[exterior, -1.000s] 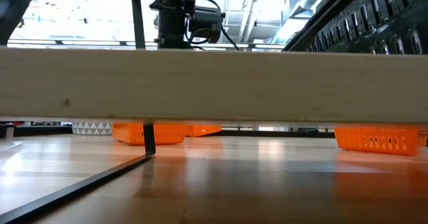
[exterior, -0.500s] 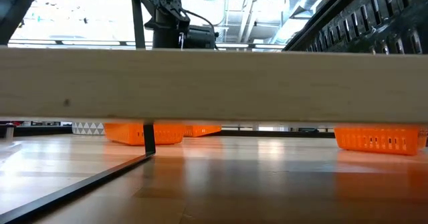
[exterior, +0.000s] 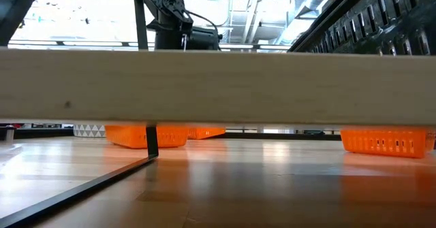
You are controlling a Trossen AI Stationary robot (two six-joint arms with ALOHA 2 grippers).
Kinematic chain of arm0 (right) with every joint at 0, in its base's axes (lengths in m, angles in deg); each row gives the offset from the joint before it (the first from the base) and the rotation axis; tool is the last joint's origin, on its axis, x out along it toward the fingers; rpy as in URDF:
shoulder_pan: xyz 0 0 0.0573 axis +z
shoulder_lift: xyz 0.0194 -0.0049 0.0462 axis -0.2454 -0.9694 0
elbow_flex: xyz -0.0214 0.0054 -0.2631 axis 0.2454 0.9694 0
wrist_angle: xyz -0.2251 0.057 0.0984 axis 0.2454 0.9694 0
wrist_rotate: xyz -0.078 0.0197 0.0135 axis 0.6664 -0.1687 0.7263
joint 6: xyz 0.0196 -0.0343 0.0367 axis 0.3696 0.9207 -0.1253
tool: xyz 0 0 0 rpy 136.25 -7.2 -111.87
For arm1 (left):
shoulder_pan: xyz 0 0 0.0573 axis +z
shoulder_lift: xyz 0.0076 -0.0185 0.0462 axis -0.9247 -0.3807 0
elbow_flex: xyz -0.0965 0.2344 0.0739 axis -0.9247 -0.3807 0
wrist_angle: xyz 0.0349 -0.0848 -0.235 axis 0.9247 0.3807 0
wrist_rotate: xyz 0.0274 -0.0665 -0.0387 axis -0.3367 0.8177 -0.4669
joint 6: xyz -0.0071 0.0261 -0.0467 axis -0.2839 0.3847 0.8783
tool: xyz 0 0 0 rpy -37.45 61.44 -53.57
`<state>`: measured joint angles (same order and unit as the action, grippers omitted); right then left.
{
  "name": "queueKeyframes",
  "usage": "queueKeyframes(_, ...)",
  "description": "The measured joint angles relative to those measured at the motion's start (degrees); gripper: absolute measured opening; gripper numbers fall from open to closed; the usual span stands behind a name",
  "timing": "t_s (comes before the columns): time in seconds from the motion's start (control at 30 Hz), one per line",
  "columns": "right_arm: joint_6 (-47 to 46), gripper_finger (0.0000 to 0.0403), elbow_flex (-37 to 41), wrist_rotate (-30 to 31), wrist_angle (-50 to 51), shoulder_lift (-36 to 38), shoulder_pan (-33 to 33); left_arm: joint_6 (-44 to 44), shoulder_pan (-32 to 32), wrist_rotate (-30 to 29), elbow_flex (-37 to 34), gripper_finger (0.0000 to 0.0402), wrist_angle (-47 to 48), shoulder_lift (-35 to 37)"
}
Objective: Stack baskets on shelf by color
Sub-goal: Stack the black bin on top of the black bin on the shelf
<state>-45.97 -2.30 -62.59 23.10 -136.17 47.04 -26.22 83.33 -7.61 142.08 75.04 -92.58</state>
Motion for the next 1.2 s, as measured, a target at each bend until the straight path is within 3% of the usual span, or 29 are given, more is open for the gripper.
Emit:
queueKeyframes(0.3,0.2,0.0118,0.0,0.04,0.0,0.0,0.0,2.89,-4.73,-1.75,11.2,0.0,10.51,0.0)
queueKeyframes(0.5,0.63,0.0118,0.0,0.06,0.59,0.0,0.0,9.25,-9.86,-4.16,24.23,0.0,18.62,0.0)
queueKeyframes(0.63,0.63,0.0118,0.0,0.21,2.45,0.0,0.0,14.91,-16.57,-4.53,33.71,0.0,19.32,0.09)
queueKeyframes(0.83,0.61,0.0118,0.0,3.41,4.44,0.0,0.0,19.36,-28.03,-5.55,41.35,0.0,11.39,0.13)
queueKeyframes(1.03,0.59,0.0118,0.0,6.66,6.59,0.0,0.0,19.18,-39.2,-13.96,41.91,0.0,-2.21,-0.33)
queueKeyframes(1.2,0.39,0.0118,0.0,7.64,8.83,0.0,0.0,19.08,-44.04,-17.41,41.98,0.0,-10.86,-2.79)
